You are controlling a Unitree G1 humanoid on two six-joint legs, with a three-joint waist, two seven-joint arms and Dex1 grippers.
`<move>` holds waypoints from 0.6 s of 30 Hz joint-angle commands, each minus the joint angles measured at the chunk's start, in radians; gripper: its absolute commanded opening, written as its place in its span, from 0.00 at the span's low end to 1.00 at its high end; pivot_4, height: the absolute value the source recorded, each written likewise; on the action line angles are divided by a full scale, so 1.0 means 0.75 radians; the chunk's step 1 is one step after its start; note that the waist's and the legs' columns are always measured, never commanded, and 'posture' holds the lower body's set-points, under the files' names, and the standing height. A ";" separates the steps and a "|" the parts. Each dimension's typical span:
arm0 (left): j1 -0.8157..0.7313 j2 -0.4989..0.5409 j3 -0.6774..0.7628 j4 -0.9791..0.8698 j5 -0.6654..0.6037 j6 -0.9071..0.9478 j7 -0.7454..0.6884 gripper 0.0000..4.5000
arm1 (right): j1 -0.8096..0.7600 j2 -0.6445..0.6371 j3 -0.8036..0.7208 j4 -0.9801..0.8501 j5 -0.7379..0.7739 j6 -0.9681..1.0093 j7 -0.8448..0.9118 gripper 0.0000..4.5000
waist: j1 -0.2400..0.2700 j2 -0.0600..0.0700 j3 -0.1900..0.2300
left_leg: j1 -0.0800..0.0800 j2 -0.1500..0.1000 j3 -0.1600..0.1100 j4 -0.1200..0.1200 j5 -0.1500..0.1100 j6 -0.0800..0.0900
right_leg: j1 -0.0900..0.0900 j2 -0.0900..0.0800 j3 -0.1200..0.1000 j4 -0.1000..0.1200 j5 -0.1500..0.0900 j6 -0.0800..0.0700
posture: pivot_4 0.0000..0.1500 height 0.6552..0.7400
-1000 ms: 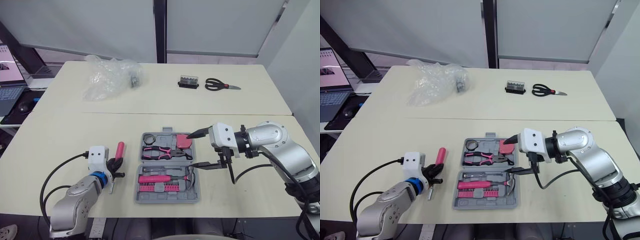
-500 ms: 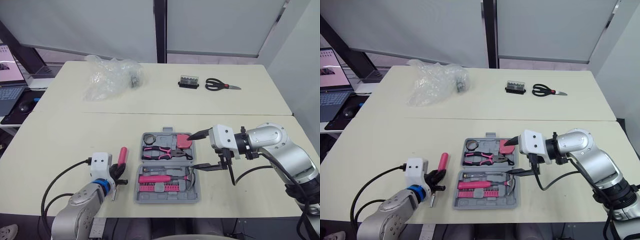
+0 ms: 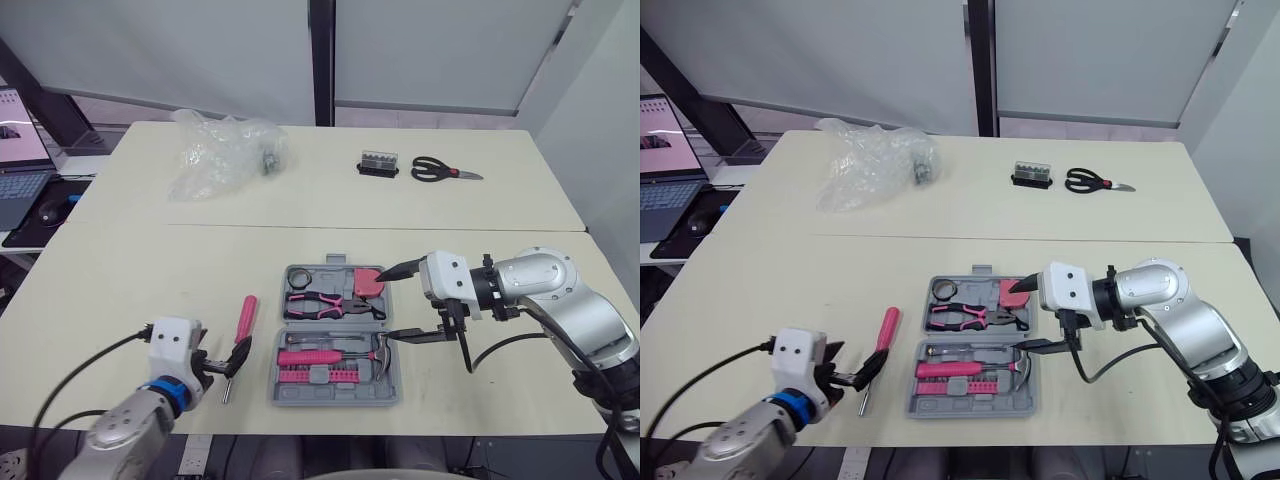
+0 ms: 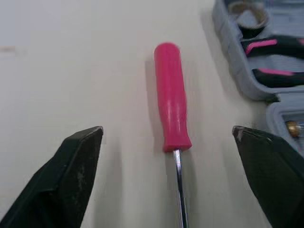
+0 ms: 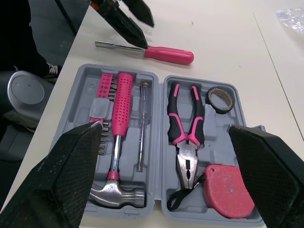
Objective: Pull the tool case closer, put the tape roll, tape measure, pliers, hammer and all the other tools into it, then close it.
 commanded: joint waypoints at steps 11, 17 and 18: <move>-0.787 0.940 -0.441 1.067 0.437 -1.778 -1.409 0.99 | 0.070 0.039 -0.013 -0.257 0.102 0.212 -0.139 1.00 | 0.005 0.003 0.001 | -0.003 -0.001 0.007 -0.012 0.000 0.000 | -0.006 -0.001 0.002 -0.012 0.000 -0.001 | 1.00 1.00; -1.285 0.778 -0.892 1.563 0.580 -2.306 -1.613 0.99 | 0.097 0.054 -0.005 -0.309 0.114 0.261 -0.188 1.00 | 0.000 0.003 0.001 | -0.013 0.001 0.006 -0.014 0.000 0.000 | -0.017 0.001 -0.002 -0.008 0.001 0.000 | 1.00 1.00; -1.356 0.730 -0.950 1.647 0.613 -2.375 -1.613 0.99 | 0.100 0.055 -0.005 -0.317 0.116 0.268 -0.194 1.00 | -0.005 0.003 0.001 | -0.013 0.001 0.006 -0.014 0.000 0.000 | -0.017 0.001 -0.001 -0.008 0.001 0.000 | 1.00 1.00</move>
